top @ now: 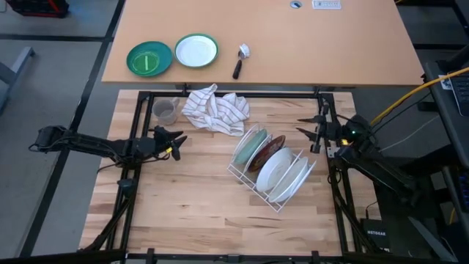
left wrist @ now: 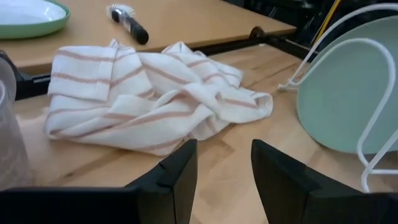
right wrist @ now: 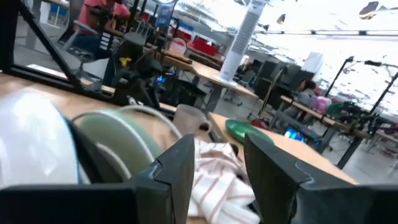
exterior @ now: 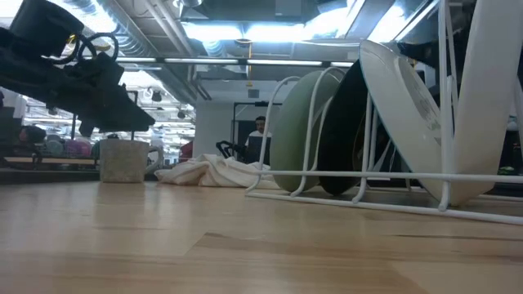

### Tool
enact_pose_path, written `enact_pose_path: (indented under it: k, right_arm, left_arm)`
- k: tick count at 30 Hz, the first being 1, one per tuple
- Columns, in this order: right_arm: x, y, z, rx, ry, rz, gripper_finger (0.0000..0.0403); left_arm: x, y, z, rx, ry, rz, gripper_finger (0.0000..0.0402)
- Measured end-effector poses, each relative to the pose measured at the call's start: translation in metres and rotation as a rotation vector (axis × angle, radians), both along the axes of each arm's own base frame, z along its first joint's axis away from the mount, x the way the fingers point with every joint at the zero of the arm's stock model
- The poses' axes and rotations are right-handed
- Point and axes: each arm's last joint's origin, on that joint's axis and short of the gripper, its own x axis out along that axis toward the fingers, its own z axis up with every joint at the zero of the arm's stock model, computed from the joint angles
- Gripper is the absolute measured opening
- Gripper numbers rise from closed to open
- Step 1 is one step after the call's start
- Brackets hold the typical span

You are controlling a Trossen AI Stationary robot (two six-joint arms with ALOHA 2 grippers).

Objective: Sort dishes
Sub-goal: Return to Home Position

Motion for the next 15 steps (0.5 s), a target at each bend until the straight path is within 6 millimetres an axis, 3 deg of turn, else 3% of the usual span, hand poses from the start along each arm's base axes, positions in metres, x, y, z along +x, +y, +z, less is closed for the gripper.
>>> enact_pose_path:
  k: [12, 15]
  right_arm:
    - [0.005, -0.007, -0.055, 0.114, 0.113, -0.052, 0.0145]
    - [0.005, -0.008, -0.060, 0.122, 0.130, -0.088, 0.0145]
  left_arm:
    - [-0.002, 0.000, -0.006, -0.002, 0.065, 0.001, 0.0141]
    - [-0.002, 0.000, -0.006, -0.002, 0.069, 0.001, 0.0141]
